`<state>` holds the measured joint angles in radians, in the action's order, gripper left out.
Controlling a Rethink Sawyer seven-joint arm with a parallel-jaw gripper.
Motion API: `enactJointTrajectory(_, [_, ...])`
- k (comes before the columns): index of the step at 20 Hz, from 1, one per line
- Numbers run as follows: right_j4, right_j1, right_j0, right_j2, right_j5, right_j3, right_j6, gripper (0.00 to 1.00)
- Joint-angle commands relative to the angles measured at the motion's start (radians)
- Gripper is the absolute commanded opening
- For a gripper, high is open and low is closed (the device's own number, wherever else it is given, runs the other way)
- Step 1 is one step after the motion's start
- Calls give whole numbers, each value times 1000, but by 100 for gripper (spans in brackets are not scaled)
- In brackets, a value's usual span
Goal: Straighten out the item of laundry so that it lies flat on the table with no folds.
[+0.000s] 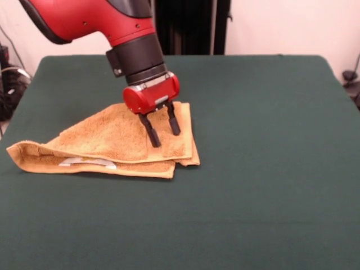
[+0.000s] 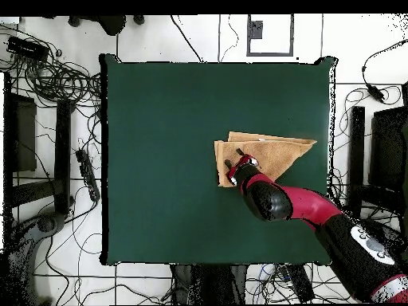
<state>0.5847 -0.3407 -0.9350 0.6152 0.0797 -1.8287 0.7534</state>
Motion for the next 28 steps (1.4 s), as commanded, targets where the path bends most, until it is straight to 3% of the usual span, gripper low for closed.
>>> enactJointTrajectory(1, [-13,25,40,50,3,-48,192,100])
enactJointTrajectory(18, [83,90,-70,195,-77,-58,131,100])
enactJointTrajectory(28, [106,105,-56,178,-96,-26,149,100])
